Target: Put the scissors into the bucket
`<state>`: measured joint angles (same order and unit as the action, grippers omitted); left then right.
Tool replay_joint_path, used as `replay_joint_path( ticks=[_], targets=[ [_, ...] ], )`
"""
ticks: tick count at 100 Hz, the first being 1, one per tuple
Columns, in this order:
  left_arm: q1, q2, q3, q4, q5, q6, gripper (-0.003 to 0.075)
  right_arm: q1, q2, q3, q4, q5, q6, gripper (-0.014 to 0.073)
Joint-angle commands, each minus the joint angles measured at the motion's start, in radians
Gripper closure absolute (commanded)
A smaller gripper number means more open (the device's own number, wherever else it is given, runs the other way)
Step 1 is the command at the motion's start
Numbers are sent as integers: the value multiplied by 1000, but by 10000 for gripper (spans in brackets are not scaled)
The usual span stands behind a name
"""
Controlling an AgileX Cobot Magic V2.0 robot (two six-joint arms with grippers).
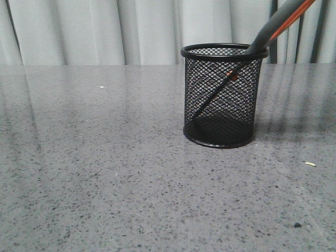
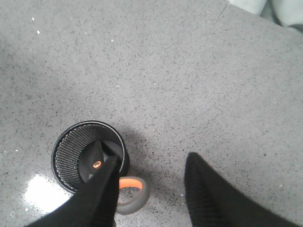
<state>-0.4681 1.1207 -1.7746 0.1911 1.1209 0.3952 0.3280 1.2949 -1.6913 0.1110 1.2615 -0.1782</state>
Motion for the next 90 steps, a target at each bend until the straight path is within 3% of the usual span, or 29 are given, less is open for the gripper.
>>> replay_joint_path(
  ticks=[1,13,22,33,40,58,75,90],
  targets=[
    [2,-10,-19,-2,-76,-11,281,1,-55,-31,-8,-50,23,382],
    [2,-10,-19,-2,-73,-11,286,1,-105,-18,-7,-150,34,529],
    [2,-10,-19,-4,-58,-11,362,1,-155,28,0,-254,34,638],
    [2,-10,-19,-12,-20,-13,566,1,-221,131,21,-394,34,666],
    [2,-10,-3,-23,-14,-14,744,1,-268,215,25,-495,34,666],
    [2,-70,151,-33,-144,-97,740,1,-405,457,32,-765,34,667],
    [2,-240,481,-93,-516,-167,740,1,-561,680,32,-953,34,667],
    [2,-439,862,-111,-816,-202,740,1,-709,874,32,-1041,34,666]
  ],
)
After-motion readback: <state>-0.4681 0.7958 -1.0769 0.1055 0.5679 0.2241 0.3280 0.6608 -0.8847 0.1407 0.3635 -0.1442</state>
